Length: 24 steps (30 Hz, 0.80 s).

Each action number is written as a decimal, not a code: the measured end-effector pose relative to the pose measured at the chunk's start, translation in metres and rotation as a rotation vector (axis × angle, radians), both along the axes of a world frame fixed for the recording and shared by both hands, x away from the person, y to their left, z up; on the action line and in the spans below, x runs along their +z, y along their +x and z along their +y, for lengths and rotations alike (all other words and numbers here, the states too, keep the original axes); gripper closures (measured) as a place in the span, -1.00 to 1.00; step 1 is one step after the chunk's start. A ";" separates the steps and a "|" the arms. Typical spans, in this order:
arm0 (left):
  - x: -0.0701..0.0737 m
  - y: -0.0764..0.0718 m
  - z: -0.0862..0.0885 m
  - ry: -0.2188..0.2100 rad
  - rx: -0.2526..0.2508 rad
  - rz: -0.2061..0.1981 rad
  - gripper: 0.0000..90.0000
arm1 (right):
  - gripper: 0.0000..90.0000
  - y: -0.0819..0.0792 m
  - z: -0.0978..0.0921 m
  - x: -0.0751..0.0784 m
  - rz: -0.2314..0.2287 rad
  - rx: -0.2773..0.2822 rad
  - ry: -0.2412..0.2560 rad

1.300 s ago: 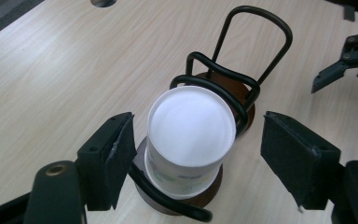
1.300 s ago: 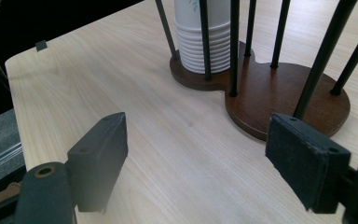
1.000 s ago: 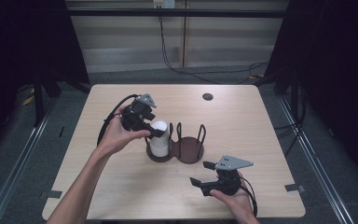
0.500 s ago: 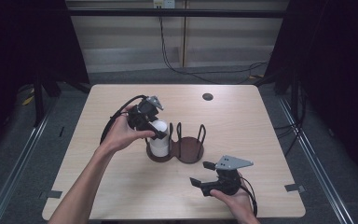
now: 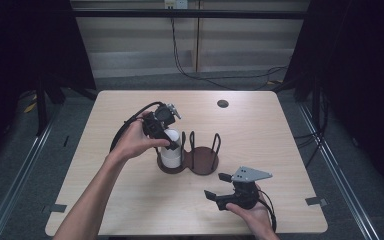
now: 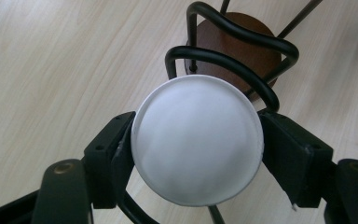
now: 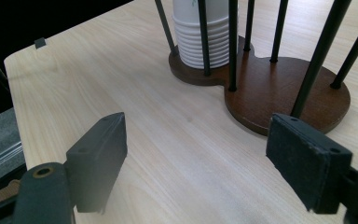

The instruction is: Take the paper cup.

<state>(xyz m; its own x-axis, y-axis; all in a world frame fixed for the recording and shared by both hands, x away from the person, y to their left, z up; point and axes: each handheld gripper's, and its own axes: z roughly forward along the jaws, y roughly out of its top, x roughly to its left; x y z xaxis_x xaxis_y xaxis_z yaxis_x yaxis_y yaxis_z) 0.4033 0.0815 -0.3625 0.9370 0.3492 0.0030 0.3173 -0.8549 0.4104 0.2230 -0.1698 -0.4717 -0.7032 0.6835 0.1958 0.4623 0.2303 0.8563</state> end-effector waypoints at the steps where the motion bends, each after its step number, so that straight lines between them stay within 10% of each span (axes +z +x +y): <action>1: -0.001 0.000 -0.001 0.005 -0.003 0.001 -0.34 | -0.56 0.000 0.000 0.000 0.002 -0.001 0.000; 6: -0.002 0.003 -0.006 0.053 -0.004 0.014 -0.32 | -0.56 0.000 0.001 0.000 0.004 0.006 -0.003; 24: -0.002 0.007 -0.001 0.015 0.018 0.047 -0.24 | -0.56 0.001 0.002 -0.001 0.013 -0.002 -0.019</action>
